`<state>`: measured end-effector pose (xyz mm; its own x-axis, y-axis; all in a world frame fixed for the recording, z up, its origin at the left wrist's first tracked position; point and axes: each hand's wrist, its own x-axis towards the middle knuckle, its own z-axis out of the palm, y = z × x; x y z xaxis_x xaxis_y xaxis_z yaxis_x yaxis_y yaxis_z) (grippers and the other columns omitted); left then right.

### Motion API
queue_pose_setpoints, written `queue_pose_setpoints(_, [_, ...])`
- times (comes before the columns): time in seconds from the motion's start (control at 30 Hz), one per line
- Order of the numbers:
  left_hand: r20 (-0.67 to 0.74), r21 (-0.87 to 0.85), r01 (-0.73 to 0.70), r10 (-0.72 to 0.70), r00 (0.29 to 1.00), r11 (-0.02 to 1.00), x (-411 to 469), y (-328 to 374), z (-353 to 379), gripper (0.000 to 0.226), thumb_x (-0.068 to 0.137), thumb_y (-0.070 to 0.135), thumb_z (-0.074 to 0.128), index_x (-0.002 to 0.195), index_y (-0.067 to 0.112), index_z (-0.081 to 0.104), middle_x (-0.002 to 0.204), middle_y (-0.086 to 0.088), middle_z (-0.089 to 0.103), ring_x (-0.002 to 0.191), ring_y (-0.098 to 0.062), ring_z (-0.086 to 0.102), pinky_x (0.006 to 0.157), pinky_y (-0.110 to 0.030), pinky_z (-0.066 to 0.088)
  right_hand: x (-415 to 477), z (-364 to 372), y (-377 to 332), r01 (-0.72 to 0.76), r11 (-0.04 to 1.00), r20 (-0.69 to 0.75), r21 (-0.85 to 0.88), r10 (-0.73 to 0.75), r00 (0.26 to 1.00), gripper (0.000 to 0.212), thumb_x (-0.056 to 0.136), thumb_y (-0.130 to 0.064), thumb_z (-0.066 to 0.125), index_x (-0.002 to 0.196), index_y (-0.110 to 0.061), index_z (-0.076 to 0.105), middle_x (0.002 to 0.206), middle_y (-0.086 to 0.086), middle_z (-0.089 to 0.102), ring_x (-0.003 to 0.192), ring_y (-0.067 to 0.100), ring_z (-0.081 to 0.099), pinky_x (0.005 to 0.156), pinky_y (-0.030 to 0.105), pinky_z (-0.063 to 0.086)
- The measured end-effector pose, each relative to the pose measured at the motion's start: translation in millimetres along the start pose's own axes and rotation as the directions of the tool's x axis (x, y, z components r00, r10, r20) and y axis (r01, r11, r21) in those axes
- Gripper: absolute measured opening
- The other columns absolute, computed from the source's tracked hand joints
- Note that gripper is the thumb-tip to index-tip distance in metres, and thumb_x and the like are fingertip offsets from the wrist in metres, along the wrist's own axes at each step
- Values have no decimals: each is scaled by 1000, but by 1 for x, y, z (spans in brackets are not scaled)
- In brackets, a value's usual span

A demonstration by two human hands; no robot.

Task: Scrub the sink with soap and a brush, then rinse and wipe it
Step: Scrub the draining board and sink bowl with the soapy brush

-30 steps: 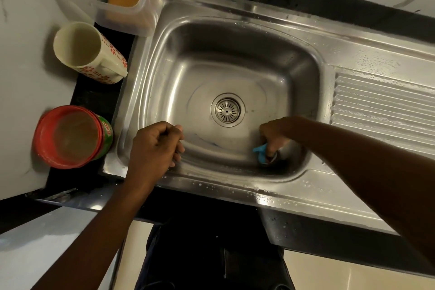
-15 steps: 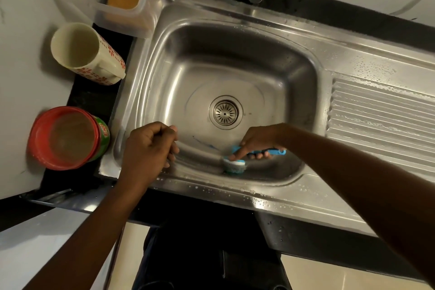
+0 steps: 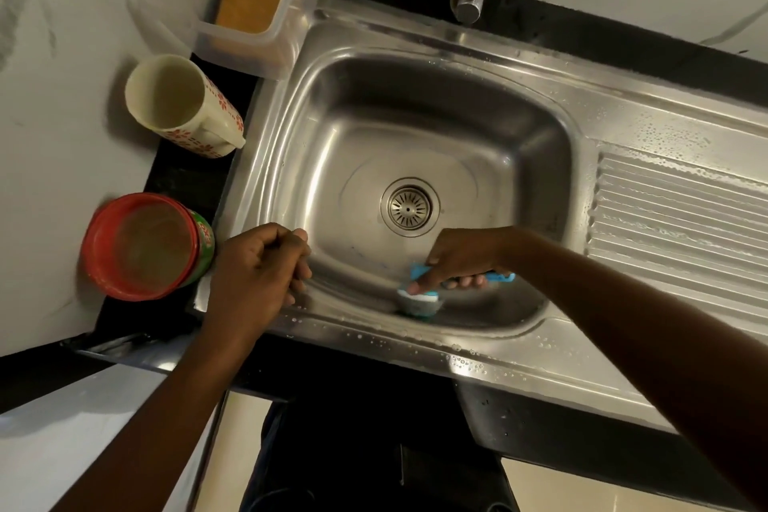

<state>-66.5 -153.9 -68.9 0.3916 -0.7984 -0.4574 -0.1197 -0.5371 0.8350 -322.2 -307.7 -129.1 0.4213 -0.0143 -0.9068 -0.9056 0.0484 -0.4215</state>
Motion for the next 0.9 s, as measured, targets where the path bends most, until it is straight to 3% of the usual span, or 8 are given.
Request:
queue_pose_setpoints(0.13, [-22, -22, -1, 1, 1000, 1000, -7, 1, -15, 32, 106, 18, 63, 79, 1, 66, 67, -16, 68, 55, -25, 62, 51, -29, 51, 15, 17, -35, 136, 988, -111, 76, -127, 986, 69, 80, -66, 79, 82, 2, 67, 63, 7, 53, 54, 20, 46, 48, 25, 39])
queue_pose_setpoints(0.27, [-63, -44, 16, -19, 998, 999, -17, 1, -31, 30, 105, 17, 63, 82, -1, 67, 66, -16, 67, 53, -23, 62, 48, -29, 50, 13, 22, -61, 259, 954, -234, 154, -219, 947, 56, 90, -56, 75, 78, -2, 68, 60, 5, 54, 52, 19, 47, 47, 26, 42])
queue_pose_setpoints(0.37, [-102, -62, 27, -33, 994, 998, -27, 1, -41, 29, 105, 15, 63, 82, -1, 67, 66, -15, 69, 54, -23, 62, 47, -26, 50, -2, 20, -92, 346, 936, -359, 66, -301, 883, 41, 96, -50, 70, 88, -10, 77, 60, 0, 61, 52, 15, 54, 51, 28, 49])
queue_pose_setpoints(0.43, [-118, -68, 31, -38, 992, 997, -35, -1, -48, 28, 105, 16, 63, 84, -1, 68, 67, -15, 69, 55, -24, 62, 48, -28, 50, -15, 20, -121, 416, 908, -460, -59, -394, 795, 36, 96, -47, 70, 93, -12, 80, 63, 3, 66, 49, 10, 56, 54, 29, 51])
queue_pose_setpoints(0.53, [-158, -63, 40, -50, 986, 997, -49, -8, -59, 26, 105, 19, 63, 85, 5, 70, 68, -13, 71, 58, -26, 65, 53, -34, 52, -32, 30, -166, 526, 818, -582, -234, -551, 598, 31, 92, -47, 76, 93, -16, 82, 67, 6, 69, 49, 12, 54, 56, 31, 46])
queue_pose_setpoints(0.7, [-212, -104, 141, -160, 964, 985, -68, -23, -77, 24, 105, 18, 61, 85, 9, 71, 69, -10, 72, 60, -23, 65, 58, -35, 53, -31, 57, -236, 622, 613, -517, -487, -777, 360, 21, 89, -38, 80, 94, -18, 81, 69, -11, 64, 63, 5, 58, 57, 15, 38])
queue_pose_setpoints(0.77, [-232, -134, 172, -199, 952, 976, -74, -28, -83, 25, 105, 18, 61, 84, 8, 70, 70, -11, 72, 60, -23, 64, 60, -36, 52, -14, 69, -259, 587, 550, -419, -594, -834, 358, 21, 89, -36, 76, 93, -15, 78, 75, -8, 64, 68, 9, 57, 62, 22, 39])
queue_pose_setpoints(0.9, [-271, -147, 183, -218, 938, 972, -82, -35, -95, 26, 106, 22, 61, 87, 8, 72, 70, -11, 73, 62, -23, 65, 61, -37, 53, 17, 87, -288, 393, 484, -289, -782, -840, 459, 30, 92, -41, 66, 112, -19, 74, 98, -1, 68, 88, 21, 64, 75, 39, 54])
